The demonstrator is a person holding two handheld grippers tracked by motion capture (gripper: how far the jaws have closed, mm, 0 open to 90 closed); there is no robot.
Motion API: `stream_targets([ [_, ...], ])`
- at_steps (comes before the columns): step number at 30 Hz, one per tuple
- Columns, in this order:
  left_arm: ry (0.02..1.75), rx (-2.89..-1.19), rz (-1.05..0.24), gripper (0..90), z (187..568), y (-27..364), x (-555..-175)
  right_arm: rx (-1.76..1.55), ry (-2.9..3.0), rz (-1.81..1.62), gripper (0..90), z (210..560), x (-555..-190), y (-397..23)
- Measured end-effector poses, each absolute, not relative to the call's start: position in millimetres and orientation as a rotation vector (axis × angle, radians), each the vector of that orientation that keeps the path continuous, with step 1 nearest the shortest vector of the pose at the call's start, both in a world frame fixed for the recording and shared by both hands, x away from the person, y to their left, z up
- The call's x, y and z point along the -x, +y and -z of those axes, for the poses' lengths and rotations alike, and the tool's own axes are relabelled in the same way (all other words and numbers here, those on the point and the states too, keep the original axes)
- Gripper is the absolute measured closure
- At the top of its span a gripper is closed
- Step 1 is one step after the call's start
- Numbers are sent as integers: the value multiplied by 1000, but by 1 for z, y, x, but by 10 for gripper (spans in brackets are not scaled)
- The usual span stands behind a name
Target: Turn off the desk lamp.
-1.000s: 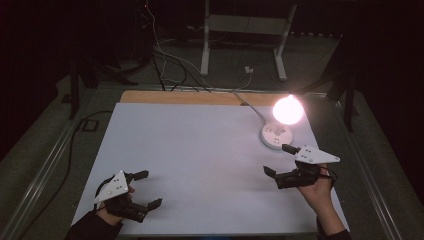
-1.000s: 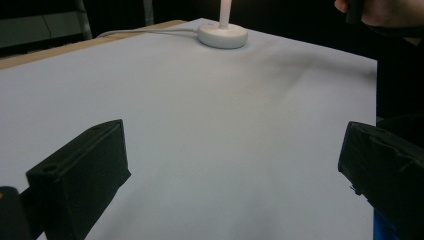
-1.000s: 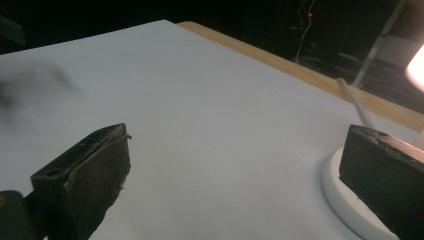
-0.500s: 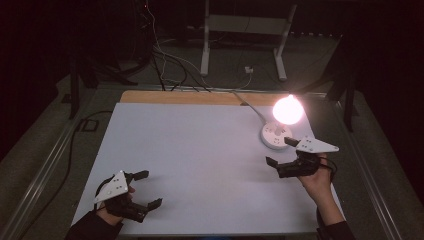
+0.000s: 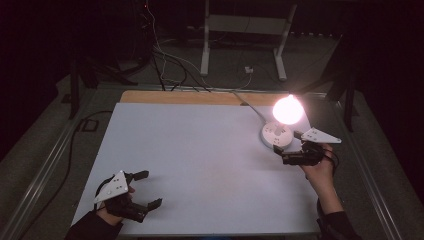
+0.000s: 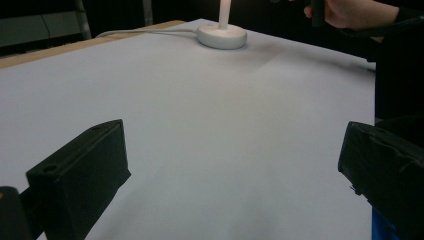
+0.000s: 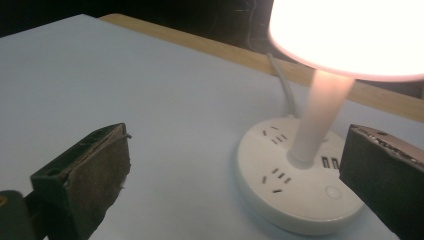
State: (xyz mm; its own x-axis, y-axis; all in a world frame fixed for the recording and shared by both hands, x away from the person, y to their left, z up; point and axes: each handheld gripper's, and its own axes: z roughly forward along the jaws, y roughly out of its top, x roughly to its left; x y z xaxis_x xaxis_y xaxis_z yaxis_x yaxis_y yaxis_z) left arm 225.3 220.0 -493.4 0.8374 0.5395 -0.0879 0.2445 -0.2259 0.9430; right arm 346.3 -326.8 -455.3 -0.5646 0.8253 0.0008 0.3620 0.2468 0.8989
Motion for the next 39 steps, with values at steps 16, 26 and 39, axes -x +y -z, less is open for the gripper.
stream_targets([
  [16, 598, -1816, -306, 4, 494, 220, -225, -1271, 1847, -1180, 235, 474, -379, -347],
  [26, 601, -1816, -307, 4, 494, 220, -226, -1379, 1808, -1103, 620, 484, -392, -353],
  [39, 608, -1811, -308, 4, 494, 220, -226, -1418, 1849, -988, 875, 496, -401, -353],
])
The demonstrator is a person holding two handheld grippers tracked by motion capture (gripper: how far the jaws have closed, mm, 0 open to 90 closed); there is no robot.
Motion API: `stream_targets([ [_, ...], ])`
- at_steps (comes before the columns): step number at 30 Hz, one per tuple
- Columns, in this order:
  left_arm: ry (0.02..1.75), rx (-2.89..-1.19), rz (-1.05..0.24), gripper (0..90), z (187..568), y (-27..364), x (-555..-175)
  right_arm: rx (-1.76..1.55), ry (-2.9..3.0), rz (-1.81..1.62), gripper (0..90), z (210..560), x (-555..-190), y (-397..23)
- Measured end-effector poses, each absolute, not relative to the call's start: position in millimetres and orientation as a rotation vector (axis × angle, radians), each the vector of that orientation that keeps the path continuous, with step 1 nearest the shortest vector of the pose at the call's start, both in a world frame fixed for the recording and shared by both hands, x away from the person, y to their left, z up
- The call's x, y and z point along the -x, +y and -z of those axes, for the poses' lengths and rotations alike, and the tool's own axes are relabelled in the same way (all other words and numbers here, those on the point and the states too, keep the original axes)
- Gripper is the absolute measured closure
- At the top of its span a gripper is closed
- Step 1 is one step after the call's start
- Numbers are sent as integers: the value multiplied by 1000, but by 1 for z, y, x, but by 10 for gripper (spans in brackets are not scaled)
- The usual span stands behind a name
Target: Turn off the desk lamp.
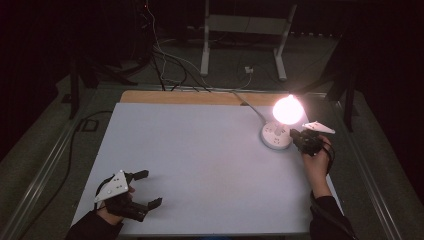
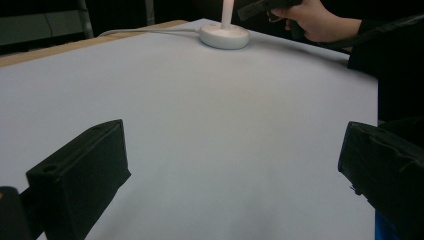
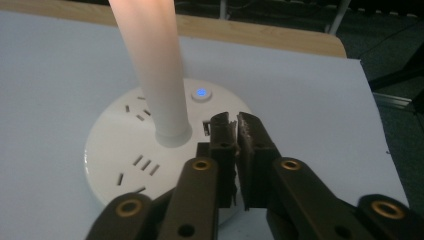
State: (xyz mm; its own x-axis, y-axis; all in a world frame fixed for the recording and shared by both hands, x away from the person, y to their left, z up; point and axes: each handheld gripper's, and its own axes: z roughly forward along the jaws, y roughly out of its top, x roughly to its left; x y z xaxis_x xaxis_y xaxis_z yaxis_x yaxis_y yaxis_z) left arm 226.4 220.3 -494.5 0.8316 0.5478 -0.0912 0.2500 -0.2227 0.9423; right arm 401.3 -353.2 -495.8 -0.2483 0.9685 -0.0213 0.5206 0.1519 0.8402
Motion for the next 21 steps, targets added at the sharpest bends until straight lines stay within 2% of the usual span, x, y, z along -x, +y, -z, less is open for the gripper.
stream_targets([
  [2, 606, -1809, -308, 4, 494, 220, -226, -1417, 1855, -974, 900, 498, -402, -353],
  [21, 613, -1815, -309, 4, 494, 220, -226, -1432, 1879, -952, 900, 506, -405, -348],
])
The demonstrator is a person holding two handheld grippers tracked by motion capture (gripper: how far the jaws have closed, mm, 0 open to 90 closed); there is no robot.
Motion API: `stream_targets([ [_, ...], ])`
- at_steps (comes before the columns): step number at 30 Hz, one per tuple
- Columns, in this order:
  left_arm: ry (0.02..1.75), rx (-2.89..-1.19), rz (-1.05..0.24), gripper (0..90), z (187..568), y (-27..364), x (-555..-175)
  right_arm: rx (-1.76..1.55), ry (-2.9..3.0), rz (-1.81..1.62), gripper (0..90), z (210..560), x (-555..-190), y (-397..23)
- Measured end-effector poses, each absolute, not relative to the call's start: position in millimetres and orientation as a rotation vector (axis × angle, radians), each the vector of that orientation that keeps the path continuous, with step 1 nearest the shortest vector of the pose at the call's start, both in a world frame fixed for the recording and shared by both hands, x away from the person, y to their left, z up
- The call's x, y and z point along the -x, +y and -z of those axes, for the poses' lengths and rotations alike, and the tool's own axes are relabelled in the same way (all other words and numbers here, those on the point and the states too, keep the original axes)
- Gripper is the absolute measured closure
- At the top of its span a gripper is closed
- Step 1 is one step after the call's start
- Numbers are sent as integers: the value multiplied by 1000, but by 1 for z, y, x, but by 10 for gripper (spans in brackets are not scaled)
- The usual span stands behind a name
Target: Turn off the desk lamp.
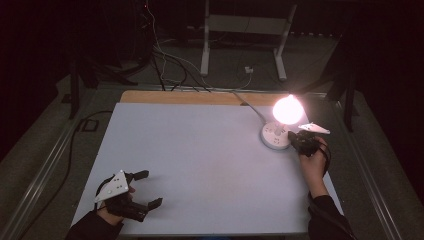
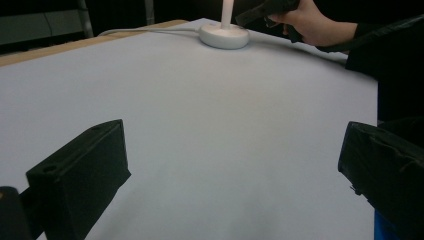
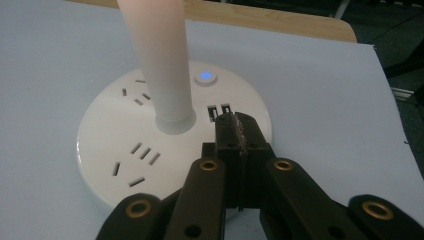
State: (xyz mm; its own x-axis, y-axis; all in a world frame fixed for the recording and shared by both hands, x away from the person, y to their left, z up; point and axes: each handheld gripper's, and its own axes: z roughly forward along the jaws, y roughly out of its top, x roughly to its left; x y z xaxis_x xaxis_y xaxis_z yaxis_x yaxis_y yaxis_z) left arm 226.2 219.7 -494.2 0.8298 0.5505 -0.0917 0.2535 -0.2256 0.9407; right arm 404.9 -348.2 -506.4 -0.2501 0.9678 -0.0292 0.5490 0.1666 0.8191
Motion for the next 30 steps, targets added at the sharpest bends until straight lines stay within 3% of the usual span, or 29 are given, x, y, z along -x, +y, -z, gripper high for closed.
stream_targets([
  [19, 611, -1816, -308, 4, 494, 220, -226, -1445, 1880, -929, 900, 509, -405, -350],
  [30, 608, -1816, -308, 4, 494, 219, -226, -1412, 1774, -1065, 900, 479, -393, -356],
])
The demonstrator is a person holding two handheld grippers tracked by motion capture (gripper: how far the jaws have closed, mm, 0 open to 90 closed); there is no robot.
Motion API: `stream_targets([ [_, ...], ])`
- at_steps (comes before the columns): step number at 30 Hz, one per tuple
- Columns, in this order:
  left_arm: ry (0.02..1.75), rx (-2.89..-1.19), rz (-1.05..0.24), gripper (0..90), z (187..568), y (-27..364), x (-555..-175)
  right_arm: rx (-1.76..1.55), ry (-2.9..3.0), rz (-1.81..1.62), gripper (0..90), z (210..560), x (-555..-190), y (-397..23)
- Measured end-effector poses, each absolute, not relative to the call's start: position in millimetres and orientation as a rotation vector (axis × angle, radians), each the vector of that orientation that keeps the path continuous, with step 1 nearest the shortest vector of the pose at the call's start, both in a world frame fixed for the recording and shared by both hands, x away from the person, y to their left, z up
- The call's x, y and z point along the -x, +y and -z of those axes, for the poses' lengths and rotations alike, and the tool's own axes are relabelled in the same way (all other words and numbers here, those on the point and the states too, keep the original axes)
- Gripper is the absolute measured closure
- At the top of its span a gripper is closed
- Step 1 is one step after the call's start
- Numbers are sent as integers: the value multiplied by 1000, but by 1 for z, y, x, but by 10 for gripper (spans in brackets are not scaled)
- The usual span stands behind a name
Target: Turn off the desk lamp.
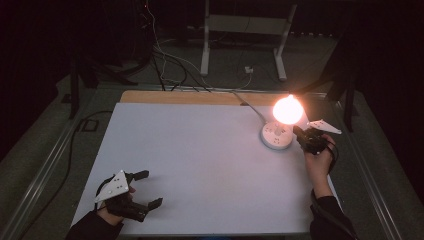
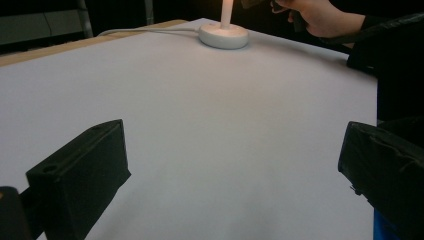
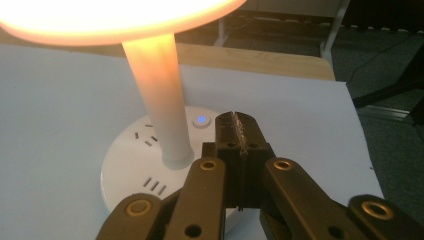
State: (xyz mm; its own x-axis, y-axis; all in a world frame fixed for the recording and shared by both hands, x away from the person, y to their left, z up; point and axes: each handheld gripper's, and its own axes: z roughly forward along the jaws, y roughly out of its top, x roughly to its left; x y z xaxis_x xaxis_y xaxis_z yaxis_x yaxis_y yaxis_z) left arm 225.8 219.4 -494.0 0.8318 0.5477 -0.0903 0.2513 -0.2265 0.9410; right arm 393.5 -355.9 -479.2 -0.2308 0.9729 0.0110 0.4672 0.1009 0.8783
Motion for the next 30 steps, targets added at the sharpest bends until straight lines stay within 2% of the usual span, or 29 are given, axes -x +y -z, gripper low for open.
stream_targets([
  [30, 611, -1818, -303, 4, 494, 219, -226, -1427, 1800, -1035, 900, 493, -398, -352],
])
